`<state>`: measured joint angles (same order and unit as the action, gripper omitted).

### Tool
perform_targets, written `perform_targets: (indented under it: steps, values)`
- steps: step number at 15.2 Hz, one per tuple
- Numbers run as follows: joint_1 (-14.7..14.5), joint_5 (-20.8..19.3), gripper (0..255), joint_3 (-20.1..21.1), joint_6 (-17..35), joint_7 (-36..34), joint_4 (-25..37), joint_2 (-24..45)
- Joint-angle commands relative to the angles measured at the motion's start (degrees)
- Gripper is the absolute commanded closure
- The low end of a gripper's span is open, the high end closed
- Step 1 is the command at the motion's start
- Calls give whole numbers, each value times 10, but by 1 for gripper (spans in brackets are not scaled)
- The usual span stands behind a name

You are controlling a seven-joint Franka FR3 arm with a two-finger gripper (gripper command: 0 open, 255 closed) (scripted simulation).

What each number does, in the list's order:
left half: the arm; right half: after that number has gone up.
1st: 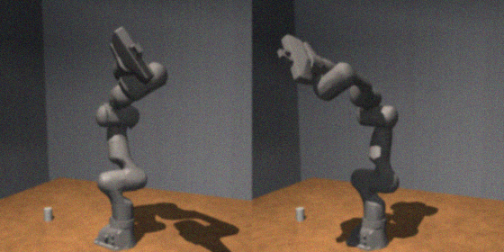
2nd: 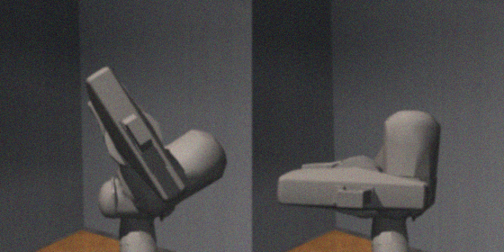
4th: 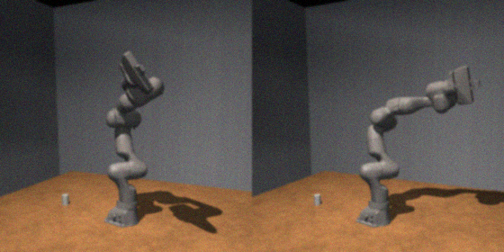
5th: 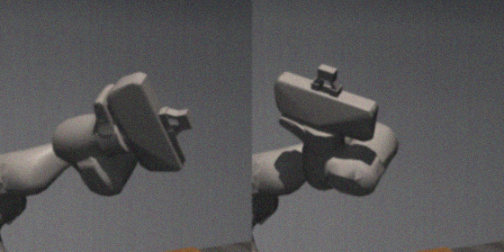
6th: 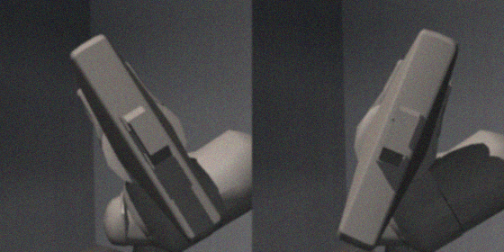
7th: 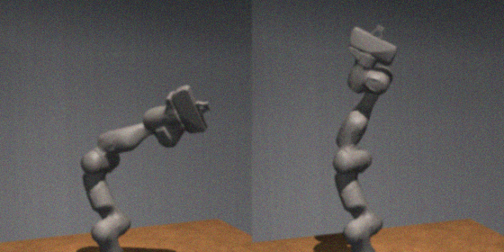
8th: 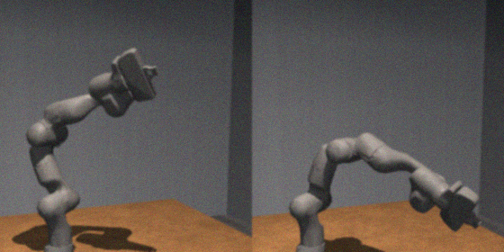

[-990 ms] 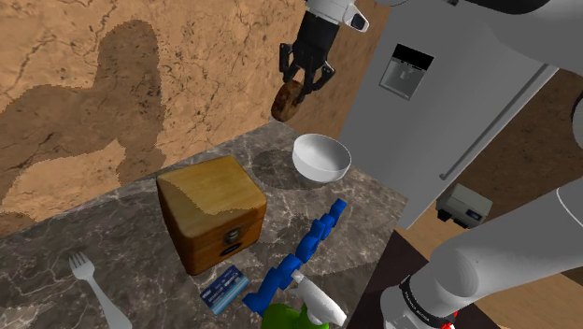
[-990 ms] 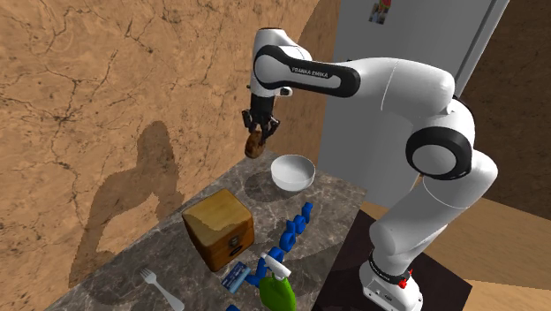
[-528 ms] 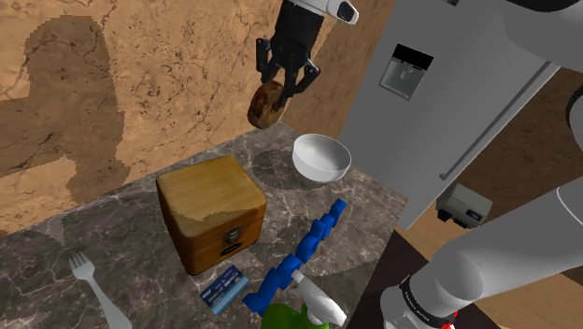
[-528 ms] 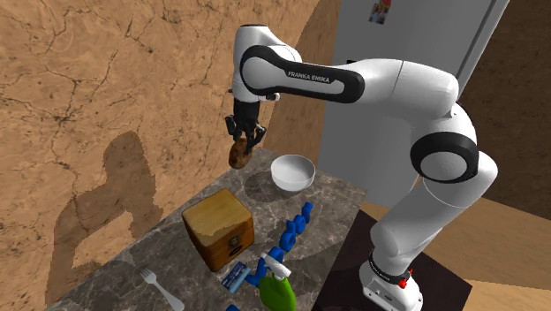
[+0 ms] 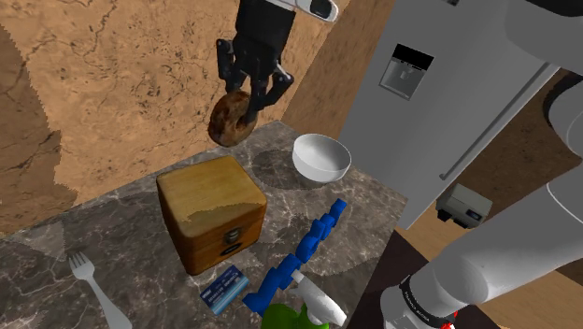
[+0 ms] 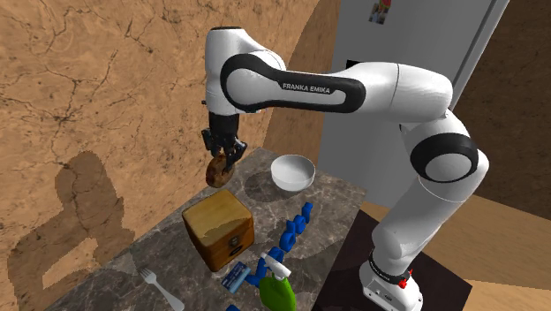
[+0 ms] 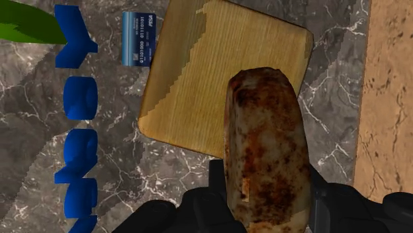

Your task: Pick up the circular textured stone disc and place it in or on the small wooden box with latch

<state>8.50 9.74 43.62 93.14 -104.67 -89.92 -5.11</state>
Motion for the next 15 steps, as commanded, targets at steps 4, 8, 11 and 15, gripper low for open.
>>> perform_targets:
  steps: [4, 8, 11, 15]
  values:
    - [-31, -41, 255, 44, 3, -75, 39, 46]
    - [-27, -27, 255, 39, 35, -63, -6, 30]
    - [-26, -20, 255, 37, 59, -56, -37, 21]
    - [-25, -12, 255, 35, 90, -49, -75, 11]
